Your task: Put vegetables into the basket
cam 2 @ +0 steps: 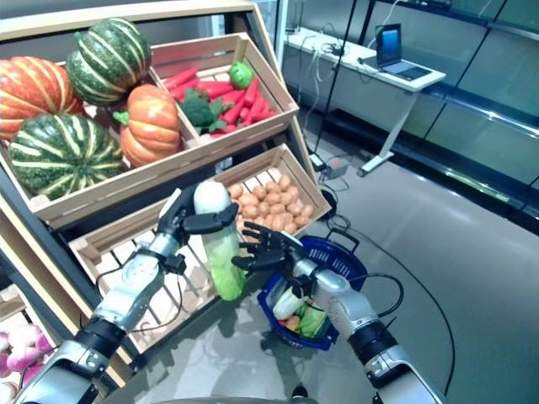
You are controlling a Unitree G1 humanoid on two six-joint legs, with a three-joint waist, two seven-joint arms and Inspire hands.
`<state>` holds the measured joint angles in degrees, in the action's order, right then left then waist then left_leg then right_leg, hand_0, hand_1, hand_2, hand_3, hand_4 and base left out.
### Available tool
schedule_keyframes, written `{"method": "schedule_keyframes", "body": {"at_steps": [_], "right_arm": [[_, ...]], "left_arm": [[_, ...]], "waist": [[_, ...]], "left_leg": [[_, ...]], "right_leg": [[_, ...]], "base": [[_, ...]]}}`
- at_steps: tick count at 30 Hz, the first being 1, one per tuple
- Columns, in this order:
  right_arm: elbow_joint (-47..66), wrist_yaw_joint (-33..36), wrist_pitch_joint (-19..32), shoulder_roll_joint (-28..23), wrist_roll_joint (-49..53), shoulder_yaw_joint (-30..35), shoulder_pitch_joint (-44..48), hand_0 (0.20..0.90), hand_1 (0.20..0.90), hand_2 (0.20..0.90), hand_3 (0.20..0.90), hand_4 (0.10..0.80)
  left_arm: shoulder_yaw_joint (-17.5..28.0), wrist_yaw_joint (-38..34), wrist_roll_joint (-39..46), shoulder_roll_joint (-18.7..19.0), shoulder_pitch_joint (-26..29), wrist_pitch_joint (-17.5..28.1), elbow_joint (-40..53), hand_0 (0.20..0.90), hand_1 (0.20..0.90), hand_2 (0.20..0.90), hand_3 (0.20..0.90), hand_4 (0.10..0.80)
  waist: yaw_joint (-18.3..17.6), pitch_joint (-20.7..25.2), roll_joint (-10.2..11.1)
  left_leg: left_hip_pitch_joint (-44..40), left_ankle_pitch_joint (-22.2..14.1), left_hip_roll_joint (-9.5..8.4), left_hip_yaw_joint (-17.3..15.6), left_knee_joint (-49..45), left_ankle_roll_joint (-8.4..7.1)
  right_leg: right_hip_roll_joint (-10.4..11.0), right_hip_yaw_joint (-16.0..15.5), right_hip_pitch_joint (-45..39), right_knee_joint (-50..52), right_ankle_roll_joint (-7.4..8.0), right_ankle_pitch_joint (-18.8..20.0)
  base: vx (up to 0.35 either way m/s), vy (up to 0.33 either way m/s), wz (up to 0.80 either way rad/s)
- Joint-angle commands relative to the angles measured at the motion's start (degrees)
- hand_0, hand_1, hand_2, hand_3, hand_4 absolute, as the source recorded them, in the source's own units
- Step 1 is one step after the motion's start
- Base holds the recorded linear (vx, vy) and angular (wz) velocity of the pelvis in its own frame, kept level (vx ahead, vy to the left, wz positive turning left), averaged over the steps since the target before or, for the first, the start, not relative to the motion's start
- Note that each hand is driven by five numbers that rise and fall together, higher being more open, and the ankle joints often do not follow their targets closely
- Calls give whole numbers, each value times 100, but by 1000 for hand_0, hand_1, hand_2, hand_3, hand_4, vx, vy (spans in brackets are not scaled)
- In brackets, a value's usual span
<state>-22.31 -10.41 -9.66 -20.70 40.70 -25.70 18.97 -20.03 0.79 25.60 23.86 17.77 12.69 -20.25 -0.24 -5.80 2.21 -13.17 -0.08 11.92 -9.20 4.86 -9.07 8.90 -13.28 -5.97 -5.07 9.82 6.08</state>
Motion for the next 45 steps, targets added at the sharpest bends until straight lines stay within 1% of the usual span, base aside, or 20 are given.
{"method": "schedule_keyframes", "body": {"at_steps": [1,3,6,8,11,14,18,21,25,29,33,34,35,36,38,39,40,41,42,45], "right_arm": [[85,451,648,445,-244,-184,356,900,900,900,900,800],[82,1079,919,535,-722,-140,436,900,900,900,900,800],[154,1501,1088,593,-1173,-125,513,900,900,900,900,800],[254,1661,1090,600,-1530,-122,544,900,900,900,900,800],[303,1692,977,628,-1775,-171,555,900,900,900,900,800],[285,1641,778,661,-1727,-274,537,900,900,900,900,800],[149,1752,706,717,-1998,-368,505,900,900,900,900,800],[94,1711,592,750,-1974,-412,516,900,900,900,900,800],[-71,1472,430,861,-1586,-478,540,900,900,900,900,800],[-293,898,328,959,-974,-480,501,900,900,900,900,800],[-461,260,350,941,-394,-413,549,900,900,900,900,800],[-536,-310,297,831,-94,-318,607,900,900,900,900,800],[-551,-437,292,804,-38,-305,624,900,900,900,900,800],[-601,-820,174,697,298,-255,706,900,900,900,900,800],[-757,-1320,5,549,661,-132,843,900,900,900,900,800],[-958,-1802,-274,381,1019,5,986,900,900,900,900,800],[-964,-1808,-274,380,1019,7,991,900,900,900,900,800],[-1114,-2162,-513,247,1269,94,1093,900,900,900,900,800],[-1408,-2764,-814,78,1603,192,1250,900,900,900,900,800],[-1820,-3418,-963,-95,1932,321,1481,900,900,900,900,800]], "left_arm": [[-264,280,512,-423,915,605,1023,300,300,300,300,400],[-300,143,393,-503,893,574,1127,300,300,300,300,400],[-323,35,453,-586,869,536,1188,300,300,300,300,400],[-288,58,640,-615,842,526,1214,300,300,300,300,400],[-264,94,716,-674,826,498,1294,300,300,300,300,400],[-273,139,696,-720,835,459,1426,300,300,300,300,400],[-312,125,622,-738,851,398,1587,300,300,300,300,400],[-320,126,650,-746,880,342,1656,300,300,300,300,400],[-327,260,700,-782,923,301,1672,300,300,300,300,400],[-346,668,871,-787,950,344,1695,300,300,300,300,400],[-379,1163,1243,-786,981,225,1737,300,300,300,300,400],[-381,1563,1638,-777,983,74,1746,300,300,300,300,400],[-380,1640,1736,-776,983,38,1747,300,300,300,300,400],[-384,1916,2008,-763,989,-52,1737,300,300,300,300,400],[-367,2301,2345,-730,1004,-231,1754,300,300,300,300,400],[-379,2705,2638,-684,1019,-374,1737,300,300,300,300,400],[-379,2708,2640,-684,1022,-374,1735,300,300,300,300,400],[-399,2941,2813,-647,1029,-485,1763,300,300,300,300,400],[-439,3268,3117,-569,1090,-642,1768,300,300,300,300,400],[-486,3686,3516,-537,1209,-889,1653,300,300,300,300,400]], "waist": [[84,281,24],[93,270,10],[94,260,-9],[96,263,-21],[107,267,-24],[124,276,-11],[144,281,-2],[154,275,5],[176,280,12],[203,297,18],[231,331,20],[247,356,22],[250,360,22],[262,378,23],[281,403,30],[298,433,37],[299,431,36],[312,456,40],[330,490,43],[353,537,42]], "left_leg": [[400,15,-415,210,14,388],[403,2,-433,246,14,396],[398,-11,-451,269,14,404],[387,-25,-464,288,14,415],[374,-36,-476,302,14,420],[372,-44,-476,303,14,420],[370,-49,-482,327,14,426],[373,-50,-484,340,14,426],[374,-53,-484,360,14,422],[360,-65,-475,385,14,408],[351,-69,-468,400,14,390],[344,-69,-465,409,14,379],[342,-68,-463,411,14,378],[337,-70,-460,416,14,368],[326,-76,-457,413,14,358],[320,-86,-453,407,14,354],[320,-86,-453,407,14,354],[320,-95,-451,404,14,349],[322,-105,-449,405,14,344],[315,-121,-455,421,14,344]], "right_leg": [[157,159,-388,68,-100,-393],[160,176,-390,56,-101,-391],[168,202,-397,48,-97,-389],[175,219,-412,41,-100,-394],[187,211,-427,36,-96,-390],[205,192,-427,36,-88,-386],[213,171,-439,33,-86,-382],[218,167,-437,39,-88,-387],[221,149,-449,33,-97,-393],[228,99,-481,22,-108,-399],[224,60,-512,8,-108,-400],[219,33,-528,7,-111,-398],[219,27,-531,7,-110,-397],[220,8,-540,7,-105,-397],[217,-18,-554,7,-109,-396],[218,-43,-559,7,-108,-396],[217,-43,-560,7,-108,-396],[219,-61,-562,7,-105,-400],[223,-85,-559,7,-102,-398],[232,-113,-572,7,-98,-401]], "base": [[1,-1,9],[-1,6,7],[0,0,0],[0,0,0],[0,0,0],[0,2,1],[6,6,6],[0,4,5],[3,2,5],[3,0,1],[11,-2,4],[11,-3,3],[14,-3,6],[11,-3,12],[13,-5,15],[7,-5,7],[0,0,0],[0,0,0],[-1,4,4],[0,2,1]]}}
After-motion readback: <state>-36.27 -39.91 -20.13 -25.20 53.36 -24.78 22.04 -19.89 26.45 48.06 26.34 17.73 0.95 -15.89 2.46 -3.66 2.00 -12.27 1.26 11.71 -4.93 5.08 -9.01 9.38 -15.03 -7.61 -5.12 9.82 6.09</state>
